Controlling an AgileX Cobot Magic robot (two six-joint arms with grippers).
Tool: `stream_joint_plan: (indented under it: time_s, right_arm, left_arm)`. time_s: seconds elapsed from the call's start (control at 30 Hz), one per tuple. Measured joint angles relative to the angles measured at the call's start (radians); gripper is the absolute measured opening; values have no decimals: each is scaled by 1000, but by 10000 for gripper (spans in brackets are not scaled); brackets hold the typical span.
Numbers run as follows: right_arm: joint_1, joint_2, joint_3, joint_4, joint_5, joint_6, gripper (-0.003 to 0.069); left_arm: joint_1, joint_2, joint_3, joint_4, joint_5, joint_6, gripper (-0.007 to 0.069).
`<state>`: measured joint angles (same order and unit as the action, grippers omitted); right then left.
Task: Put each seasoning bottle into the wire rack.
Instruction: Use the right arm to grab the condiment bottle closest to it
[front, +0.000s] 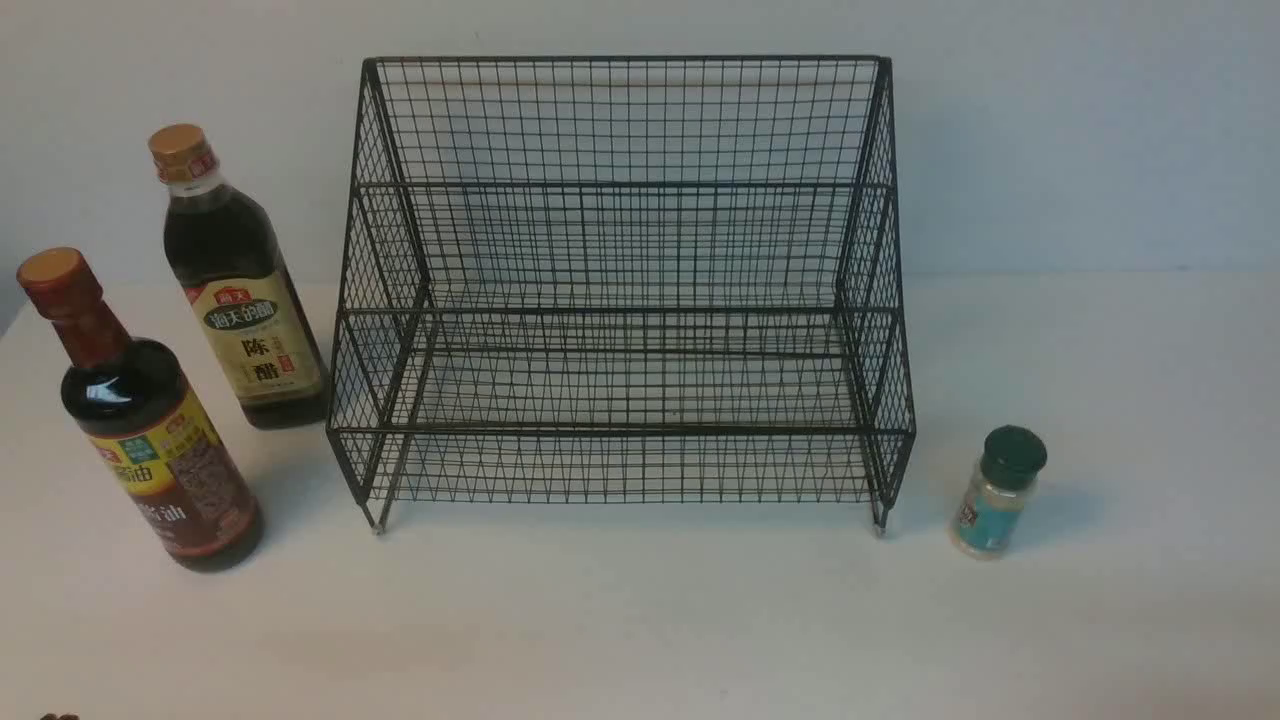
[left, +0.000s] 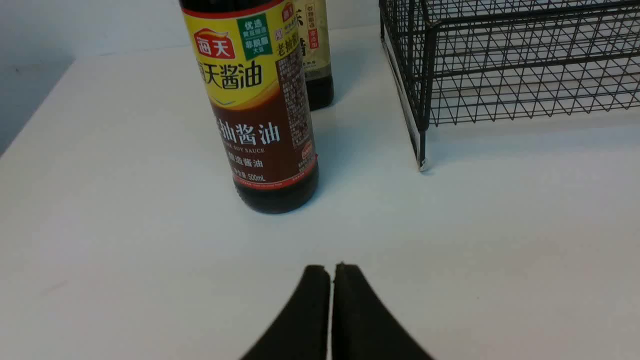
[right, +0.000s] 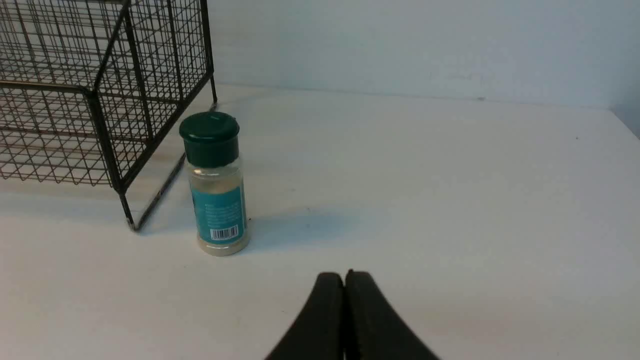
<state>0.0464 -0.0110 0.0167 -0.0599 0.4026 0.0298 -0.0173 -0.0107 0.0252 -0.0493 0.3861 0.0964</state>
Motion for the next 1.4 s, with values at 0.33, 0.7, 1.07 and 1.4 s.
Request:
stream_joint_plan:
  time_s: [0.33,0.7,1.07,1.4]
  right_arm:
    - [0,0,0,0,0,0,-15]
    - [0,0,0,0,0,0,-15]
    - [0,0,2,-9,-11,-3,-15]
    - [0,0,12,411,-472,176,-15]
  left_arm:
    - [0,0,0,0,0,0,-5]
    - [0,0,0,0,0,0,-5]
    - [0,0,0,0,0,0,-5]
    - [0,0,0,0,0,0,-5]
